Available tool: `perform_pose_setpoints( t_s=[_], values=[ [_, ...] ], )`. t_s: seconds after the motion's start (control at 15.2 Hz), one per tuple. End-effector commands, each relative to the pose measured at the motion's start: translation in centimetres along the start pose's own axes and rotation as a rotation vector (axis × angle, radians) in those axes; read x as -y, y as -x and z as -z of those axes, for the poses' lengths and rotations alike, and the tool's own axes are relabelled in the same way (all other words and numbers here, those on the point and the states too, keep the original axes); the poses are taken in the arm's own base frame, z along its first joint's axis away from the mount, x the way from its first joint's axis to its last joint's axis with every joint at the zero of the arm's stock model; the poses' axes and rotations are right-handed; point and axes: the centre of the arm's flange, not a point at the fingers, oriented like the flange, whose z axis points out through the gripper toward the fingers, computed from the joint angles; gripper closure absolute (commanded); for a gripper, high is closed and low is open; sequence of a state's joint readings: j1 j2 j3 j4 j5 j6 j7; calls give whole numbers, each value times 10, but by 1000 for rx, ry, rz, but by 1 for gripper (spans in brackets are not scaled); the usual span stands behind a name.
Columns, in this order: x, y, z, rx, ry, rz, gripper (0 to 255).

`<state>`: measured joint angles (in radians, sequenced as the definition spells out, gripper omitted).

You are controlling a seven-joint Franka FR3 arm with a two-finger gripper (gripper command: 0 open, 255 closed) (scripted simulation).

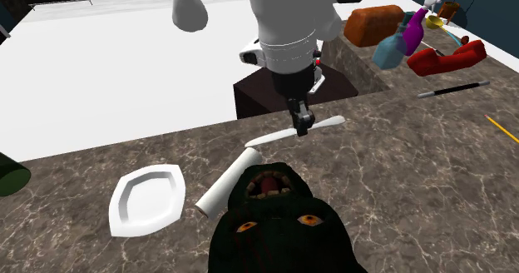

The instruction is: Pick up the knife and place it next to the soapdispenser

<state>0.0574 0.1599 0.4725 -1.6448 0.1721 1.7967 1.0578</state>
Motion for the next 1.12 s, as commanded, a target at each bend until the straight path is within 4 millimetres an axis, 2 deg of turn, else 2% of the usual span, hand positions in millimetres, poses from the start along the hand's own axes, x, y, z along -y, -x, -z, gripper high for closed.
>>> perform_pose_setpoints(
  t_s=[0.0, 1.06],
  values=[
    [1, 2, 9, 0, 0, 0, 255],
    [11, 19, 91, 0, 0, 0, 255]
  ],
)
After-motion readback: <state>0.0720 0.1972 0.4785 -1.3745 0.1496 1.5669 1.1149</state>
